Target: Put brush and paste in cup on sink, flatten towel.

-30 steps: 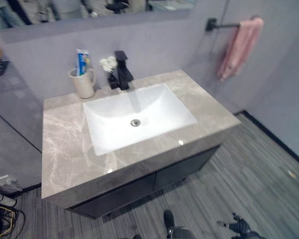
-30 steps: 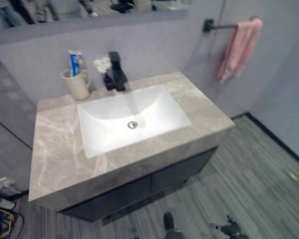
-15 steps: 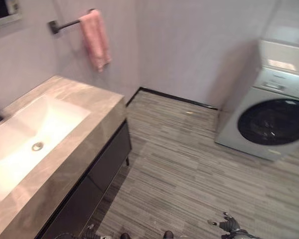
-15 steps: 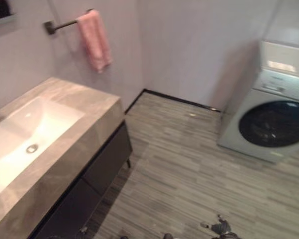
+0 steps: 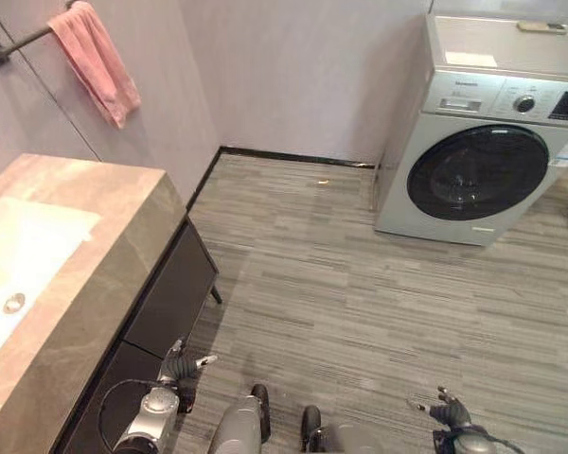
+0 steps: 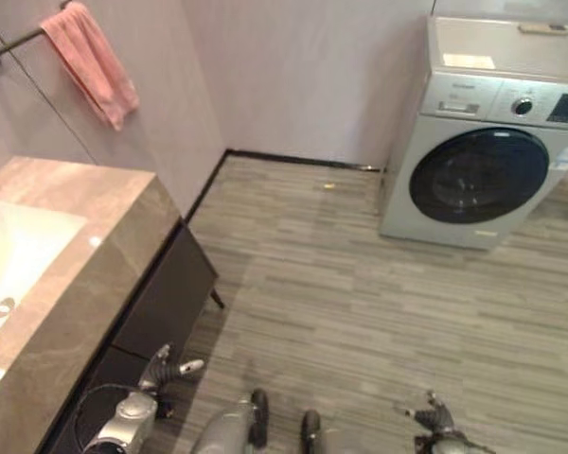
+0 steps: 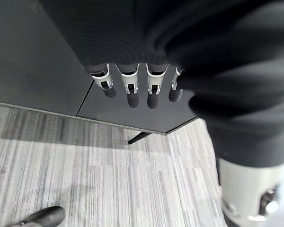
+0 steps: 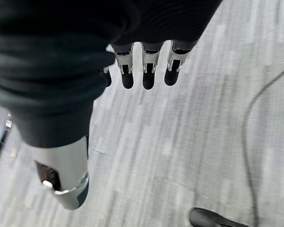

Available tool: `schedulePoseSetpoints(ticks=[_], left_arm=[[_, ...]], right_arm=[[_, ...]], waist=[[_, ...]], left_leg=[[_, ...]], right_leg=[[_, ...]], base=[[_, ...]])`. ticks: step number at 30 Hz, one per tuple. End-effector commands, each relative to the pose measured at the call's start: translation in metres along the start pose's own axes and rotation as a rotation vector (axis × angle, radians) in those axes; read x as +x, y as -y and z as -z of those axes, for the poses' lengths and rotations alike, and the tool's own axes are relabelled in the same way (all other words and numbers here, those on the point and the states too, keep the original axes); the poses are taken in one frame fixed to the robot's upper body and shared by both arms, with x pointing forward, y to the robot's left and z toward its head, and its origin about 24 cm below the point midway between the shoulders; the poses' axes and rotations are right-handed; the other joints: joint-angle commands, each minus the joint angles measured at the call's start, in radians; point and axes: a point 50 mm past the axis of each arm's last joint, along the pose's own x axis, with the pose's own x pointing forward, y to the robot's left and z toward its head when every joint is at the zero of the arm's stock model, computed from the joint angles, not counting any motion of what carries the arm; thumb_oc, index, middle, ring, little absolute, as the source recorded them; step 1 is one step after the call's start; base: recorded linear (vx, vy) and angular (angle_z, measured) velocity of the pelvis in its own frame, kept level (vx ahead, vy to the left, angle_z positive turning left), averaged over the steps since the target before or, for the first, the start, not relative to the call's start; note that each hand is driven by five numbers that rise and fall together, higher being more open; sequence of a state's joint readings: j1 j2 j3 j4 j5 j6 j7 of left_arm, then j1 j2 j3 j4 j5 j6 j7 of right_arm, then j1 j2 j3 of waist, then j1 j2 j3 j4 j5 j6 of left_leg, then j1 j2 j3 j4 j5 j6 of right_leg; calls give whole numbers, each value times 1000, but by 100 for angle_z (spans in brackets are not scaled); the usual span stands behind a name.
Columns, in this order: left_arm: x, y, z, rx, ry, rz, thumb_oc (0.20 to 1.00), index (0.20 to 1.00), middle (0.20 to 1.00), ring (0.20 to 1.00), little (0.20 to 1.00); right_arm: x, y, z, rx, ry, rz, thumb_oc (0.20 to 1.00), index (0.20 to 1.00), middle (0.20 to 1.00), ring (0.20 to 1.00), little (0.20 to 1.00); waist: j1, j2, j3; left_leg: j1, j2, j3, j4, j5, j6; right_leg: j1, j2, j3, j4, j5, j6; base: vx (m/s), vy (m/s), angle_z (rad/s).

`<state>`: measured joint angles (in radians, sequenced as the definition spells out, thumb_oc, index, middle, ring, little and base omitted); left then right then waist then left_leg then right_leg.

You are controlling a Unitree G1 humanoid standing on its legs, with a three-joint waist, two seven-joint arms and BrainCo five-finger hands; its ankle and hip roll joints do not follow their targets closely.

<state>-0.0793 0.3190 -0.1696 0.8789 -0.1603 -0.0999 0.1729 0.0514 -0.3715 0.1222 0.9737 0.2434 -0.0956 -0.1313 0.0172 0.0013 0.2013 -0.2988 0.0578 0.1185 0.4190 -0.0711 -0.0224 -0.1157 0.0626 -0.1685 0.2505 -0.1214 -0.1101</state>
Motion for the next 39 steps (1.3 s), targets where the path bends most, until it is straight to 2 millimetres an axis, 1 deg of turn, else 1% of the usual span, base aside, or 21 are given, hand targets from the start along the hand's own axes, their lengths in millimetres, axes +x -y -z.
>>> schedulePoseSetpoints(ticks=[1, 4, 7, 9, 10, 11, 12, 16, 17, 21, 22, 24, 26, 28, 30, 31, 32, 33, 37, 38, 39], left_arm=[[1, -8, -14, -29, 81, -27, 1000, 1000, 1000, 1000, 1000], [-4, -10, -14, -43, 111, -10, 1000, 1000, 1000, 1000, 1000], [-5, -17, -23, -18, 155, -11, 1000, 1000, 1000, 1000, 1000], [-7, -17, -26, -6, 175, -1, 1000, 1000, 1000, 1000, 1000], [-7, -17, -26, -2, 182, 1, 1000, 1000, 1000, 1000, 1000], [-7, -19, -25, 15, 178, 0, 1000, 1000, 1000, 1000, 1000], [-6, -20, -20, 5, 155, -5, 1000, 1000, 1000, 1000, 1000], [-6, -17, -17, 20, 140, 12, 1000, 1000, 1000, 1000, 1000], [-5, -13, -17, 30, 141, 22, 1000, 1000, 1000, 1000, 1000], [-4, -4, -18, 34, 137, 55, 1000, 1000, 1000, 1000, 1000], [-4, -2, -18, 34, 135, 64, 1000, 1000, 1000, 1000, 1000], [-1, 3, -24, 49, 142, 80, 1000, 1000, 1000, 1000, 1000], [2, 3, -31, 49, 155, 77, 1000, 1000, 1000, 1000, 1000], [5, 2, -40, 46, 179, 68, 1000, 1000, 1000, 1000, 1000], [4, -3, -32, 30, 151, 46, 1000, 1000, 1000, 1000, 1000], [4, -3, -32, 31, 151, 46, 1000, 1000, 1000, 1000, 1000], [3, -6, -29, 26, 143, 36, 1000, 1000, 1000, 1000, 1000], [2, -9, -24, 25, 129, 26, 1000, 1000, 1000, 1000, 1000], [1, -12, -20, 28, 119, 21, 1000, 1000, 1000, 1000, 1000], [-5, -20, -5, 20, 80, 10, 1000, 1000, 1000, 1000, 1000], [-6, -21, -2, 15, 69, 6, 1000, 1000, 1000, 1000, 1000]], right_arm=[[3, 1, -24, 81, 107, 33, 1000, 1000, 1000, 1000, 1000], [3, -2, -25, 76, 113, 16, 1000, 1000, 1000, 1000, 1000], [0, -8, -36, 52, 170, -21, 1000, 1000, 1000, 1000, 1000], [-1, -6, -39, 57, 188, -26, 1000, 1000, 1000, 1000, 1000], [-1, -6, -40, 60, 193, -26, 1000, 1000, 1000, 1000, 1000], [-2, -3, -39, 65, 196, -24, 1000, 1000, 1000, 1000, 1000], [-2, 0, -34, 57, 185, -17, 1000, 1000, 1000, 1000, 1000], [-5, 2, -23, 39, 155, -19, 1000, 1000, 1000, 1000, 1000], [-7, 2, -20, 38, 152, -22, 1000, 1000, 1000, 1000, 1000], [-11, 6, -12, 19, 135, -36, 1000, 1000, 1000, 1000, 1000], [-11, 10, -11, 3, 131, -31, 1000, 1000, 1000, 1000, 1000], [-10, 17, -11, -6, 128, -9, 1000, 1000, 1000, 1000, 1000], [-11, 19, -14, 8, 145, -11, 1000, 1000, 1000, 1000, 1000], [-11, 22, -12, -2, 134, -4, 1000, 1000, 1000, 1000, 1000], [-12, 24, -7, 0, 122, 4, 1000, 1000, 1000, 1000, 1000], [-12, 24, -7, 0, 122, 4, 1000, 1000, 1000, 1000, 1000], [-13, 24, -6, -12, 121, 0, 1000, 1000, 1000, 1000, 1000], [-14, 22, -2, -30, 109, -11, 1000, 1000, 1000, 1000, 1000], [-14, 23, 1, -44, 101, -9, 1000, 1000, 1000, 1000, 1000], [-13, 19, 4, -83, 74, -32, 1000, 1000, 1000, 1000, 1000], [-12, 12, 3, -93, 75, -50, 1000, 1000, 1000, 1000, 1000]], waist=[[9, -13, -7], [19, -3, -21], [13, -4, 0], [3, 9, 14], [-7, 13, 13], [-21, 10, 14], [-24, -8, 2], [-60, 1, -14], [-83, 7, -23], [-99, 15, -60], [-101, 22, -68], [-94, 10, -55], [-81, -15, -26], [-51, -37, -6], [-34, -35, -16], [-34, -37, -19], [-17, -29, -22], [3, -16, -27], [14, -12, -28], [33, -20, -46], [49, -32, -58]], left_leg=[[44, -40, 22, -26, -33, 55], [100, -60, 31, -81, -52, 76], [158, -84, 45, -133, -63, 101], [192, -85, 54, -162, -63, 105], [207, -89, 43, -181, -64, 105], [234, -103, 32, -202, -65, 101], [281, -131, 41, -236, -81, 94], [386, -138, -1, -309, -87, 66], [429, -131, -26, -337, -79, 52], [448, -108, -65, -297, -66, 25], [426, -92, -72, -233, -25, 1], [305, -44, -64, 41, 116, -50], [225, -13, -20, 166, 144, -47], [76, -20, 42, 131, 89, -28], [-3, -13, 117, -67, 77, -11], [-2, -16, 118, -76, 83, -10], [-31, -21, 103, -171, 122, -14], [-35, -2, 93, -312, 212, -34], [-52, 12, 98, -370, 242, -39], [-31, 14, 95, -384, 253, -28], [-45, -13, 90, -322, 227, -3]], right_leg=[[27, -95, 32, 70, -51, 158], [19, -118, 53, 120, -29, 193], [-87, -175, 55, 292, 148, 255], [-142, -193, 15, 329, 162, 256], [-172, -166, 32, 323, 148, 253], [-208, -123, 42, 276, 124, 246], [-242, -164, -16, 62, 161, 246], [-265, -159, -13, -136, 237, 269], [-266, -142, 35, -123, 263, 274], [-227, -95, 70, -94, 248, 238], [-203, -79, 58, -99, 231, 223], [-145, -74, 28, -96, 197, 182], [-100, -82, 5, -99, 161, 152], [-27, -91, -5, -127, 124, 150], [36, -84, -9, -160, 92, 172], [34, -87, -8, -161, 93, 173], [67, -71, -1, -171, 80, 178], [123, -47, 15, -179, 56, 181], [148, -41, 19, -182, 40, 181], [225, -52, 51, -173, -8, 194], [226, -87, 59, -118, 4, 215]], base=[[176, 188, 9], [203, 231, -12], [127, 215, -10], [171, 186, -19], [283, 112, -5], [480, 73, -5], [540, 54, -10], [459, -3, 4], [475, -17, 35], [433, -91, 70], [448, -196, 59], [387, -248, 83], [305, -225, 46], [445, -166, 41], [540, -7, 36], [486, 74, 10], [537, 85, -8], [540, 84, -20], [385, 86, -48], [882, 295, -31], [1057, 404, -30]])
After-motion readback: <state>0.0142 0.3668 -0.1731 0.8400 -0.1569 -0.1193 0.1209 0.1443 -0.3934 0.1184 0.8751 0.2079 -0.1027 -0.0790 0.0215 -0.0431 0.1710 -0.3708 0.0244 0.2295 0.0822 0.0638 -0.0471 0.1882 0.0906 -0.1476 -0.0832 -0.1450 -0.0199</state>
